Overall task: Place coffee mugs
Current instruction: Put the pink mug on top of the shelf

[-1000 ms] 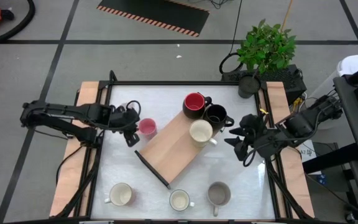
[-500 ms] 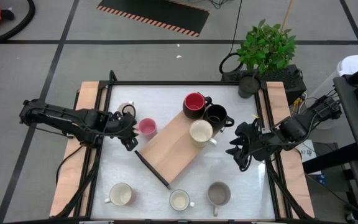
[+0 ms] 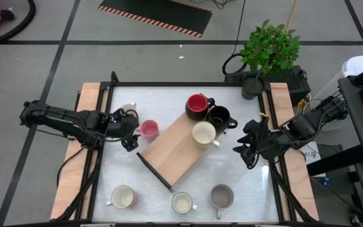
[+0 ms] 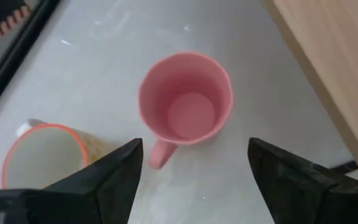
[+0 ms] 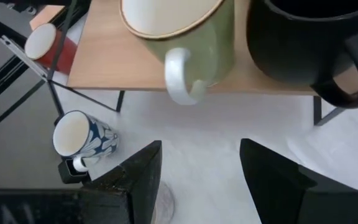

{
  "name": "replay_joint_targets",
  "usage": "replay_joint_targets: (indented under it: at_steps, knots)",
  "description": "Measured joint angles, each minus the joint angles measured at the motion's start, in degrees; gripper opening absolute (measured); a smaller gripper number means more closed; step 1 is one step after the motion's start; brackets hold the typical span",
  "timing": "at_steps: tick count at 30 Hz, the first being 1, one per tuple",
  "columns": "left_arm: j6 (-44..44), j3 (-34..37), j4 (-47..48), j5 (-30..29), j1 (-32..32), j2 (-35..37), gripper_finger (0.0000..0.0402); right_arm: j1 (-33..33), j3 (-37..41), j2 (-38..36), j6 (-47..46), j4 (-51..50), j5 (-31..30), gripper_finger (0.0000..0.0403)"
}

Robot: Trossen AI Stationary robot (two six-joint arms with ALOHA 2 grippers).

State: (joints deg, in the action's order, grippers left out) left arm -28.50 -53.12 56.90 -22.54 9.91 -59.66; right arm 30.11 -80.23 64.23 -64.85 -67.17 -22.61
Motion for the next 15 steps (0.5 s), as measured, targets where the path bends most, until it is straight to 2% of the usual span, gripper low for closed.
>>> replay_joint_targets:
  at_steps: [6, 15]
  knots:
    - [-1.48, 0.32, -0.10, -0.12, -0.02, 0.00, 0.0296, 0.00, 0.07, 0.04, -0.39, -1.29, 0.11, 0.0203]
    - [-0.45, 5.79, -0.04, 1.46, 0.02, 0.11, 0.0296, 0.00, 0.07, 0.02, 0.48, -1.26, 0.36, 0.0203]
